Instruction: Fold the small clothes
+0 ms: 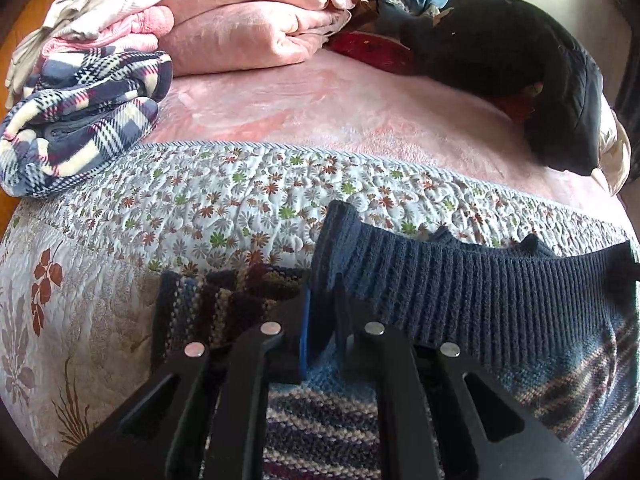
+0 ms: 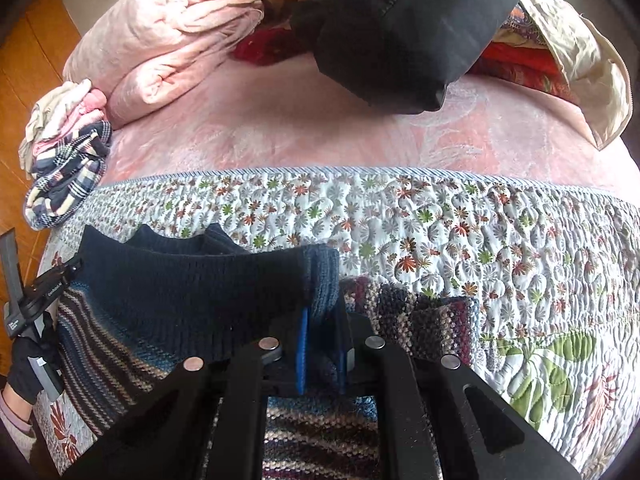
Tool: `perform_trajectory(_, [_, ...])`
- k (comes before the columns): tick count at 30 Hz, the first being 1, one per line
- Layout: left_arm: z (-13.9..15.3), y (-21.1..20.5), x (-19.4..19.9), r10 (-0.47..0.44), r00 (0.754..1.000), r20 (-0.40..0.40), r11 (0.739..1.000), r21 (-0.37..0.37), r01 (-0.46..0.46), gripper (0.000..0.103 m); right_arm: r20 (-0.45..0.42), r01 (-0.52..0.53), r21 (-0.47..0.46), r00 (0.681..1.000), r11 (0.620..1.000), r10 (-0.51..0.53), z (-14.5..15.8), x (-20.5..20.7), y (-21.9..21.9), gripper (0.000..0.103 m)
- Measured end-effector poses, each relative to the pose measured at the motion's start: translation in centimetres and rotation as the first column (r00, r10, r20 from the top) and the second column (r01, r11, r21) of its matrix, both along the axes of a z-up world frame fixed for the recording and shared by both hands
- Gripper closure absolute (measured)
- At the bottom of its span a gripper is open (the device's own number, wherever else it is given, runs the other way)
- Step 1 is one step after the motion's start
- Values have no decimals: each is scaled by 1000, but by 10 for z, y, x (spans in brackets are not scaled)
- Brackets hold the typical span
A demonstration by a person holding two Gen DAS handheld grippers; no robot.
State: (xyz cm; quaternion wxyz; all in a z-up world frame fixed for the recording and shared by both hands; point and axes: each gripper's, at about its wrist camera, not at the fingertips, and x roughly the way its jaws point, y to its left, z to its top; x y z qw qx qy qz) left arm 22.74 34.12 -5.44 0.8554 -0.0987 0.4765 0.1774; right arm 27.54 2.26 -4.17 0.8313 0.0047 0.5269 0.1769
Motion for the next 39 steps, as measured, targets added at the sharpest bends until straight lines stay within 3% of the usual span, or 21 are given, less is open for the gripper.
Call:
perform_trajectory(6, [-12, 1, 7, 0, 999, -43, 1000, 16, 0, 90, -36, 16, -46, 999, 999, -17, -26, 12, 6, 91])
perform_trajectory(11, [-11, 5, 9, -1, 998, -63, 1000, 15, 2, 83, -47, 38, -79, 998, 996, -42, -36, 14, 6, 84])
perform_trajectory(13, [-3, 11, 5, 25, 998, -49, 1000, 4, -25, 79, -40, 50, -73, 998, 996, -53, -28, 13, 3, 77])
perform_trajectory(17, [35, 22, -16, 69, 994, 81, 998, -14, -68, 79, 19, 41, -10, 999, 999, -41, 8, -4, -9, 77])
perform_trajectory(19, [54, 16, -28, 32, 992, 123, 999, -15, -30, 79, 26, 11, 26, 1000, 1000, -12, 25, -19, -13, 77])
perform_trajectory(22, [64, -5, -46, -40, 993, 112, 999, -32, 44, 73, 24, -44, 48, 999, 998, 43, 39, -46, -14, 77])
perform_trajectory(28, [34, -49, -85, -133, 991, 3, 986, -99, 132, 61, -26, -111, 29, 993, 993, 112, 22, -96, -16, 76])
perform_trajectory(31, [19, -52, -98, -123, 992, -30, 985, -123, 119, 60, -37, -99, -19, 995, 995, 98, 3, -105, -21, 76])
perform_trajectory(35, [1, -42, -105, -87, 994, -68, 987, -139, 77, 60, -88, -49, -15, 995, 999, 47, -22, -99, -36, 76])
perform_trajectory(39, [-8, -31, -109, -68, 997, -47, 984, -167, 59, 59, -99, -43, 17, 994, 999, 44, -40, -97, -45, 78])
